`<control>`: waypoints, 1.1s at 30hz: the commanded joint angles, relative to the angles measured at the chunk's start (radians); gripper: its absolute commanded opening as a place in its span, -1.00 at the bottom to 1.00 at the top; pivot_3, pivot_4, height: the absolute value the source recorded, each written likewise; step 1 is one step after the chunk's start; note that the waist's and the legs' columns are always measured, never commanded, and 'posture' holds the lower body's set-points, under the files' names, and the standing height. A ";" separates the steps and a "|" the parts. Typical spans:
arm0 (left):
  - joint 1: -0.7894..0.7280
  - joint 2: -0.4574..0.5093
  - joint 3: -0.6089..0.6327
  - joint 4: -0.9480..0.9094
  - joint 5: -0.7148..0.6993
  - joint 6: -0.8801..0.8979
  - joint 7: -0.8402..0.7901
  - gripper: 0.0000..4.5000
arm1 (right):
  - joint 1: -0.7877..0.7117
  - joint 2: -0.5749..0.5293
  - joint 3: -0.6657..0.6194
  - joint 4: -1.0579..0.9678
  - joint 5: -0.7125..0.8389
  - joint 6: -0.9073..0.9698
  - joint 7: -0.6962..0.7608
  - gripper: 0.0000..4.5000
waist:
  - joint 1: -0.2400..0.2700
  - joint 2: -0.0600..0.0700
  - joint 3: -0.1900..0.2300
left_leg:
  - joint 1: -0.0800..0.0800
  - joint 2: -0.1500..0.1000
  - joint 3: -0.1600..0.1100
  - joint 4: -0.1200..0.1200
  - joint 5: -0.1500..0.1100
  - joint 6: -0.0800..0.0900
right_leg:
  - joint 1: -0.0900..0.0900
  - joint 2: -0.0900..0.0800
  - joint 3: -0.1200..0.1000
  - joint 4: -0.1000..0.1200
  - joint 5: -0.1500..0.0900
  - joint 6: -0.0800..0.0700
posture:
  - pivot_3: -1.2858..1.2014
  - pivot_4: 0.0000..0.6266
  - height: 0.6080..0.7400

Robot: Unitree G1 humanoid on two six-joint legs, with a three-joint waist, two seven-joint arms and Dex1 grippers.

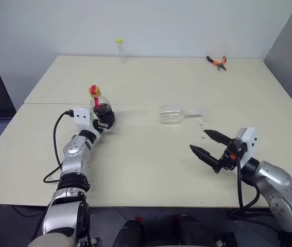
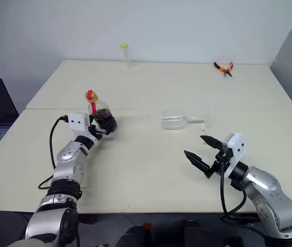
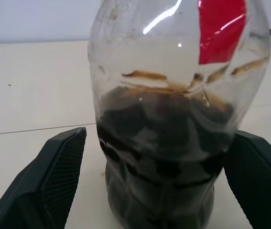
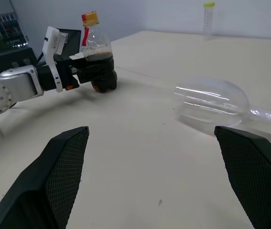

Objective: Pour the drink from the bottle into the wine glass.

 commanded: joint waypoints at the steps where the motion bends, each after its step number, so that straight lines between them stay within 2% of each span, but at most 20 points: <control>1: -0.055 0.007 0.007 0.053 0.000 -0.044 -0.011 0.99 | -0.015 0.006 -0.003 -0.028 -0.002 -0.015 -0.001 1.00 | 0.000 0.000 0.000 | 0.000 0.000 0.000 0.000 0.000 0.000 | 0.000 0.000 0.000 0.000 0.000 0.000 | 0.03 -0.52 1.00; 6: -0.105 -0.002 0.006 0.134 -0.001 -0.070 -0.029 0.99 | -0.023 0.004 -0.002 -0.033 -0.006 -0.007 -0.007 1.00 | -0.001 0.000 0.000 | 0.000 0.000 0.000 0.000 0.000 0.000 | 0.000 0.000 0.000 0.000 0.000 0.000 | 0.03 -0.52 1.00; 9: -0.114 -0.004 0.002 0.163 0.000 -0.078 -0.050 0.73 | -0.021 0.003 -0.005 -0.039 -0.008 -0.004 -0.012 1.00 | -0.001 0.000 0.000 | 0.000 0.000 0.000 0.000 0.000 0.000 | 0.000 0.000 0.000 0.000 0.000 0.000 | 0.03 -0.52 1.00; 14: -0.109 -0.007 -0.003 0.162 -0.002 -0.082 -0.086 0.08 | -0.012 0.005 -0.006 -0.055 -0.010 -0.005 -0.027 1.00 | -0.001 0.000 0.000 | 0.000 0.000 0.000 0.000 0.000 0.000 | 0.000 0.000 0.000 0.001 0.000 0.000 | 0.03 -0.52 1.00; 17: -0.083 -0.009 -0.052 0.102 0.025 -0.094 -0.154 -0.15 | 0.004 0.000 -0.012 -0.084 0.008 0.005 -0.030 1.00 | -0.001 0.000 0.000 | 0.000 0.000 0.000 0.000 0.000 0.000 | 0.000 0.000 0.000 0.001 0.000 0.000 | 0.03 -0.52 1.00; 23: 0.023 -0.038 -0.178 -0.187 -0.002 0.019 -0.349 -0.19 | 0.037 -0.019 -0.018 -0.186 0.059 0.070 -0.053 1.00 | 0.004 0.000 0.000 | -0.001 -0.001 0.000 0.001 0.000 0.000 | 0.000 -0.001 0.000 0.000 0.000 0.000 | 0.03 -0.52 1.00; 28: 0.148 -0.022 -0.372 -0.558 -0.049 0.251 -0.562 -0.19 | 0.032 -0.043 -0.043 -0.288 0.126 0.157 -0.125 1.00 | -0.001 0.000 0.000 | -0.001 0.000 0.000 0.001 0.000 0.000 | 0.000 -0.001 0.001 0.000 0.000 0.000 | 0.03 -0.52 1.00; 33: 0.165 -0.026 -0.475 -0.669 -0.035 0.337 -0.625 -0.19 | -0.052 -0.073 -0.007 -0.327 0.157 0.279 -0.206 1.00 | -0.005 0.000 0.000 | 0.000 0.001 0.000 0.001 0.000 0.000 | 0.000 0.000 0.001 0.001 0.000 0.000 | 0.03 -0.52 1.00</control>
